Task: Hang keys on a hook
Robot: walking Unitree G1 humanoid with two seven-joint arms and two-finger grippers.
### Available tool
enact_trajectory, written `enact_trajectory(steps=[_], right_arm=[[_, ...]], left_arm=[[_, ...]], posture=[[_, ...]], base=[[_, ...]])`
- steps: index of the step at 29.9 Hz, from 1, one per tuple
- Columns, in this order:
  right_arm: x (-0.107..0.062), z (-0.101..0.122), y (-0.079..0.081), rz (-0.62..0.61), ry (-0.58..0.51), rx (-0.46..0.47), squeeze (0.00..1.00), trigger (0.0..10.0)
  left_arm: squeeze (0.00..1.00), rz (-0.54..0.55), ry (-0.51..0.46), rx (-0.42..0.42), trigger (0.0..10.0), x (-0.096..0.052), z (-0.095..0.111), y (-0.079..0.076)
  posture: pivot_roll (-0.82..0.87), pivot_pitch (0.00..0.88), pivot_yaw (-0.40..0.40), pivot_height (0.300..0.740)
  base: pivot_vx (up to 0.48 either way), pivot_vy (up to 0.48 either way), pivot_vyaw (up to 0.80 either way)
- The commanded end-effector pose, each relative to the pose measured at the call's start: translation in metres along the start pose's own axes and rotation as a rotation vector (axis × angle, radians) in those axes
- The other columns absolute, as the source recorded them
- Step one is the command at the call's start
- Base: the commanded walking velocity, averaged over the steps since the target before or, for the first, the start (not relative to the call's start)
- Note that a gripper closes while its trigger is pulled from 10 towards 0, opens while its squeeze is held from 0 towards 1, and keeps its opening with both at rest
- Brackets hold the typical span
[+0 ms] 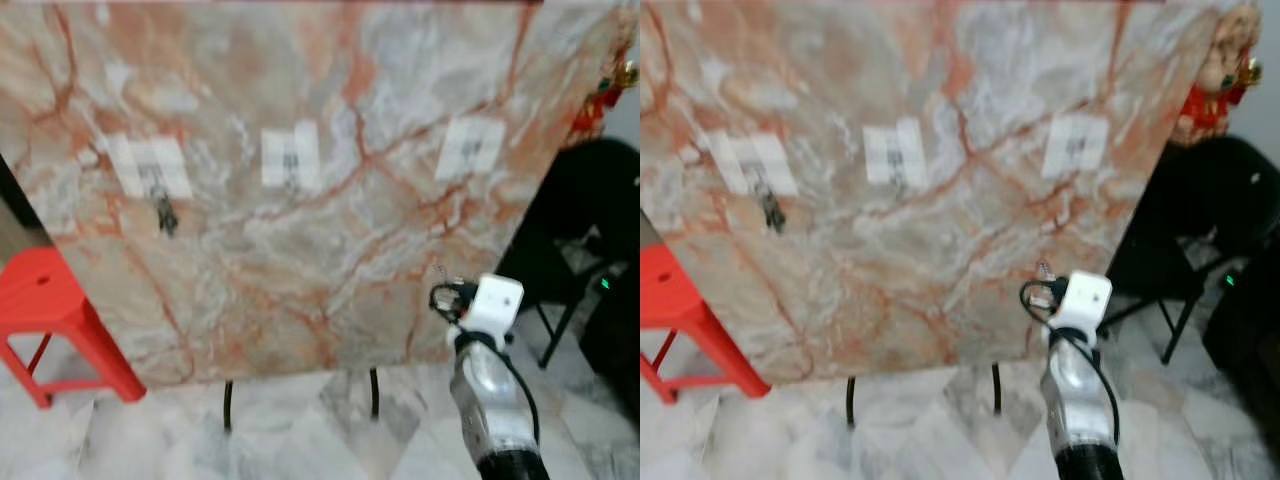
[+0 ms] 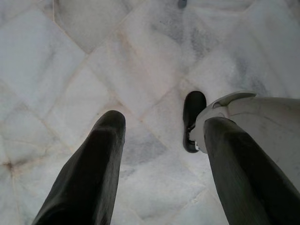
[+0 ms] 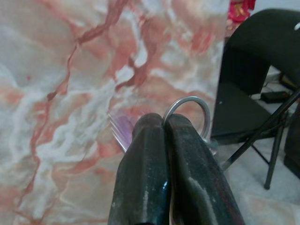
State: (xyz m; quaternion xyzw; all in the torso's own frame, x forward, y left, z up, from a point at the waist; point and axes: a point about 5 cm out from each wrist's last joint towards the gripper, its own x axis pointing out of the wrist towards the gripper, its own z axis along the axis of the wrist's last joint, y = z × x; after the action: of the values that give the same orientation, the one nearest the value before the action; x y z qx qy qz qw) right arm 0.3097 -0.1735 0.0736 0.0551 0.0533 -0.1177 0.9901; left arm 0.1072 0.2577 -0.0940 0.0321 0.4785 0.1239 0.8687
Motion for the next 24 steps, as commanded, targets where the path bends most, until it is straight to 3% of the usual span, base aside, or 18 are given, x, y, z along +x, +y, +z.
enact_trajectory(steps=[1, 10, 24], right_arm=[[0.0022, 0.0048, 0.0058, 0.012, -0.017, 0.009, 0.00, 10.0], [0.0030, 0.0057, 0.0062, 0.016, -0.018, 0.007, 0.00, 10.0], [0.0037, 0.0051, 0.0074, 0.013, -0.014, 0.006, 0.00, 10.0]], left_arm=[[0.00, 0.011, 0.008, -0.009, 10.0, -0.0003, -0.0015, 0.0015], [0.00, 0.007, 0.004, -0.025, 10.0, 0.0011, 0.0015, -0.0051], [0.00, 0.012, -0.003, -0.026, 10.0, 0.0013, 0.0036, -0.0001]], posture=[[0.10, 0.000, -0.065, 0.729], [0.10, 0.000, -0.071, 0.729], [0.10, 0.000, -0.073, 0.729]], base=[[0.000, 0.000, 0.00], [0.000, 0.000, 0.00], [0.332, 0.000, 0.00]])
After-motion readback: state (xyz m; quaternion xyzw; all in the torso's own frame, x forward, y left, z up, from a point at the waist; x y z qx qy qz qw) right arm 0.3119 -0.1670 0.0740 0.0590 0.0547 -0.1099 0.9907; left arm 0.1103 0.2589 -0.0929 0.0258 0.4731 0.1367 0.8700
